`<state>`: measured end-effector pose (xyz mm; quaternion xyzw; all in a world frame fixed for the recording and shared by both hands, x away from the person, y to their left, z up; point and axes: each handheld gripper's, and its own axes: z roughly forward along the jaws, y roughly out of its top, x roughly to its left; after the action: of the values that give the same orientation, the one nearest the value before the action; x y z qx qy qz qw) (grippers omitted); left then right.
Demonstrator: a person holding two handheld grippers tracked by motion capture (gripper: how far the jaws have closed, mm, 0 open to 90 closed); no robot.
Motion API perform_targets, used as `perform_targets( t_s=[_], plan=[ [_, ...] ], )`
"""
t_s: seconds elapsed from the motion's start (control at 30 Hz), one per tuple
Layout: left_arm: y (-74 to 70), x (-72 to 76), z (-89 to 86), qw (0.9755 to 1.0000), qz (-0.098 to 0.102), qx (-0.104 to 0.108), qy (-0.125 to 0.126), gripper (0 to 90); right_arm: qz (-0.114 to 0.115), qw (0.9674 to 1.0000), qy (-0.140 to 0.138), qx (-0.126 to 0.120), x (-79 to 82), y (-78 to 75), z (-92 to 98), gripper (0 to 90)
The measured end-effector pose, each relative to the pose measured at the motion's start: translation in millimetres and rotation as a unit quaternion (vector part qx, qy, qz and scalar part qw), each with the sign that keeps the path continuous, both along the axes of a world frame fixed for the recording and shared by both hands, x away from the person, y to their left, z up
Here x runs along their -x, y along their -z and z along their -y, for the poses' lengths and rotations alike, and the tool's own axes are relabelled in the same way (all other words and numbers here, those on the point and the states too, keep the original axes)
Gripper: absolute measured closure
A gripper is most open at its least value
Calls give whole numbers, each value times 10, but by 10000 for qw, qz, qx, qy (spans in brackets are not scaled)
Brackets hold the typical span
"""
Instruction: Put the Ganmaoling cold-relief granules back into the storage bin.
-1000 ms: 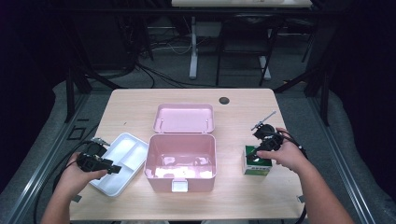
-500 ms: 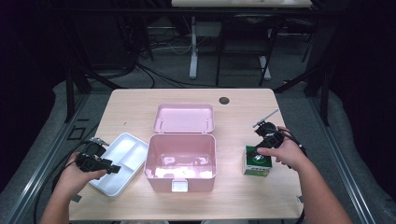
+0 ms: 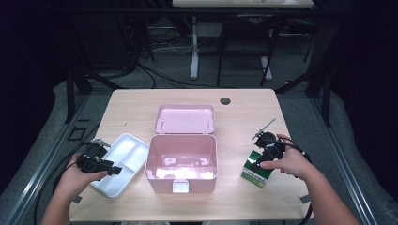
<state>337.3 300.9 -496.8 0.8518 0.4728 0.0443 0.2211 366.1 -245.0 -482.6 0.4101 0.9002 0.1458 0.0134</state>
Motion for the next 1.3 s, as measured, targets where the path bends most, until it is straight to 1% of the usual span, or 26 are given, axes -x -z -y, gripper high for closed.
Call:
perform_targets(
  t_s=[0.07, 0.1, 0.13, 0.17, 0.2, 0.23, 0.3, 0.4, 0.43, 0.47, 0.5, 0.53, 0.6, 0.7, 0.77, 0.83, 0.9, 1.0, 1.03, 1.07, 1.1, 1.13, 1.2, 1.23, 1.3],
  plan=[
    [-5, 8, 1, 10000, 14, 17, 3, 500, -26, 10000, -47, 24, 30, -4, -20, 135],
    [-8, 12, 1, 10000, 13, 23, 6, 500, -66, 9998, -117, 115, 42, -17, -27, 135],
    [-10, 15, 2, 10000, 21, 21, 1, 500, -21, 9998, -163, 73, 59, -6, -37, 135],
    [-18, 19, 0, 10000, 23, 15, 15, 500, 16, 9992, -267, 283, 101, -18, -73, 134],
    [-18, 19, 0, 10000, 23, 15, 15, 500, 16, 9992, -267, 283, 101, -18, -73, 134],
    [-20, 23, 4, 10000, 33, 34, -8, 500, -86, 9989, -370, 280, 111, -26, -81, 133],
    [-27, 26, 8, 10000, 32, 32, -5, 500, -98, 9980, -498, 383, 152, -29, -123, 131],
    [-22, 23, 11, 10000, 35, 47, 1, 500, -84, 9975, -545, 435, 170, -29, -154, 130],
    [-20, 21, 11, 10000, 27, 36, 9, 500, -125, 9970, -610, 464, 186, -27, -190, 119],
    [-18, 19, 12, 10000, 18, 25, 13, 500, -125, 9970, -610, 464, 186, -27, -190, 119],
    [-14, 14, 11, 10000, 14, 21, 26, 500, -163, 9956, -714, 579, 189, -26, -220, 112],
    [-14, 14, 11, 10000, 14, 21, 26, 501, -163, 9956, -714, 579, 189, -26, -220, 112],
    [-11, 13, 11, 10000, 8, 26, 15, 501, -168, 9946, -761, 679, 185, -15, -245, 107],
    [-9, 14, 4, 10000, 3, 32, 14, 501, -202, 9939, -779, 756, 171, 10, -270, 98],
    [-8, 14, -1, 10000, 9, 38, 9, 501, -248, 9935, -789, 788, 159, 25, -280, 113],
    [-9, 14, -4, 10000, 14, 38, 0, 501, -211, 9935, -751, 829, 143, 39, -282, 126],
    [-8, 14, -5, 10000, 14, 42, 0, 501, -290, 9939, -714, 793, 126, 49, -288, 136],
    [-10, 13, -11, 10000, 12, 37, -4, 502, -336, 9946, -657, 726, 122, 61, -288, 138],
    [-10, 12, -13, 10000, 7, 39, -2, 502, -363, 9939, -663, 800, 117, 53, -289, 138],
    [-10, 12, -13, 10000, 13, 42, -1, 502, -359, 9939, -659, 809, 115, 52, -289, 138],
    [-9, 13, -12, 10000, 5, 45, -9, 502, -386, 9932, -687, 859, 119, 45, -295, 140],
    [-9, 13, -12, 10000, 5, 45, -9, 503, -350, 9931, -696, 880, 123, 50, -297, 140],
    [-6, 14, -7, 10000, 6, 56, 2, 504, -348, 9931, -706, 867, 128, 55, -300, 140],
    [-6, 14, -6, 10000, 6, 55, 6, 507, -356, 9922, -759, 921, 125, 50, -303, 141],
    [-10, 17, -3, 10000, 3, 72, 14, 517, -414, 9925, -725, 890, 122, 50, -303, 143]
  ],
)
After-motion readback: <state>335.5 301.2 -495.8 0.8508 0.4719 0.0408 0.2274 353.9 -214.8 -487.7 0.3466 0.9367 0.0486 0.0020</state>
